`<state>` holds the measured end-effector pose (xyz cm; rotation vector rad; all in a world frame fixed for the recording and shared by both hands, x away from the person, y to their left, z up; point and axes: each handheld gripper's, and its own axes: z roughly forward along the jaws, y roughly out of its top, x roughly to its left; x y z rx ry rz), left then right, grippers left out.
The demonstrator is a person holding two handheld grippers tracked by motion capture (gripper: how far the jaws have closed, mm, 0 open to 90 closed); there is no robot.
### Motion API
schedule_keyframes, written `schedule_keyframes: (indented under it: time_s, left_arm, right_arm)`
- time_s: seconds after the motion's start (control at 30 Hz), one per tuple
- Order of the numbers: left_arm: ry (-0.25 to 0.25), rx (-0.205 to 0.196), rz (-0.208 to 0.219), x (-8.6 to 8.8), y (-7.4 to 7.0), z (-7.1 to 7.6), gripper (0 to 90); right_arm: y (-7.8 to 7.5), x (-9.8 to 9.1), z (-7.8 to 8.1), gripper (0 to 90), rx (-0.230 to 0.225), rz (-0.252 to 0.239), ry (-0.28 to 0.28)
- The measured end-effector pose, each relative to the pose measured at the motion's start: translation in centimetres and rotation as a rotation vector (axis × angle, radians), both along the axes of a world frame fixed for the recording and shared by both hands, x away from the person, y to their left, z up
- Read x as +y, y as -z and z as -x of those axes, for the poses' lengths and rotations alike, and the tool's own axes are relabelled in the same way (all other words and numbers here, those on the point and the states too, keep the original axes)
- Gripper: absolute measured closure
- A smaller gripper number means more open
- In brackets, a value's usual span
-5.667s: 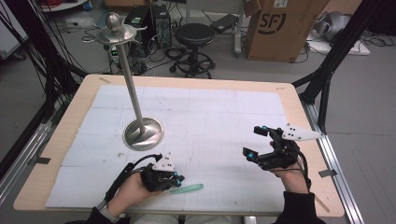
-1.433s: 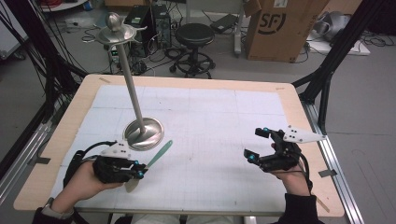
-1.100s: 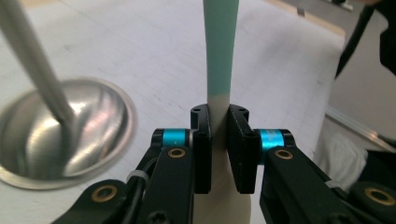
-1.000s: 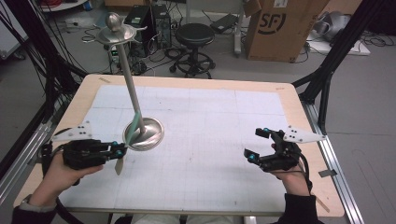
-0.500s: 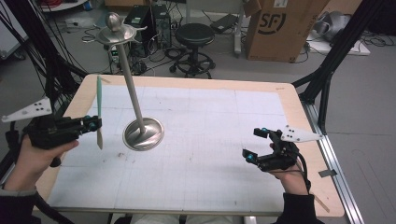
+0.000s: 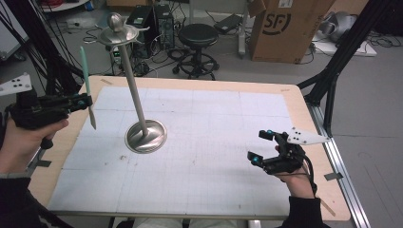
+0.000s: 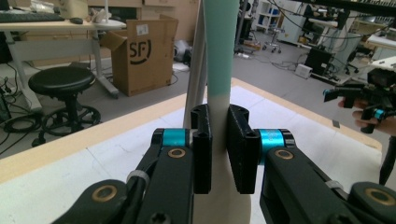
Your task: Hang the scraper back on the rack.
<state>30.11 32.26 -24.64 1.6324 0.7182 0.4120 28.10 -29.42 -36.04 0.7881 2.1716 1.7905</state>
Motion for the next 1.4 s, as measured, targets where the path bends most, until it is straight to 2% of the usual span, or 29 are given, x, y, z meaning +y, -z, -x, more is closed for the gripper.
schedule_keyframes:
  time_s: [0.1,0.27,0.4,0.5,0.83,1.23,1.33,1.4]
  left_arm:
    - [-0.003,-0.006,-0.017,-0.1,-0.5,-0.1,80.8]
    - [-0.012,-0.010,-0.011,-0.2,-1.1,-0.4,80.8]
    - [-0.015,-0.004,-0.024,-0.3,-1.0,-0.6,80.8]
    - [-0.030,-0.014,-0.030,-0.5,-1.0,-0.8,80.8]
    - [-0.018,-0.003,-0.043,-1.0,-0.7,-1.2,80.8]
    - [-0.017,0.000,-0.024,-2.2,-0.2,-2.0,80.5]
    - [-0.034,-0.020,-0.031,-2.5,-0.1,-2.0,79.5]
    - [-0.043,-0.059,-0.014,-2.5,0.1,-1.8,72.3]
  right_arm:
    - [0.0,0.1,0.0,3.8,-0.004,0.001,-0.004]
    - [0.0,0.1,0.0,3.8,-0.002,0.004,-0.001]
    - [0.0,0.1,0.0,3.8,-0.001,0.002,0.001]
    - [0.1,0.1,0.0,3.8,-0.001,0.003,-0.002]
    - [0.3,0.2,-0.1,3.8,0.003,0.009,-0.002]
    - [0.3,0.1,-0.2,3.8,0.005,0.006,-0.001]
    - [0.3,0.1,-0.2,3.8,0.004,0.007,-0.001]
    - [0.4,0.0,-0.2,3.8,0.004,0.007,-0.001]
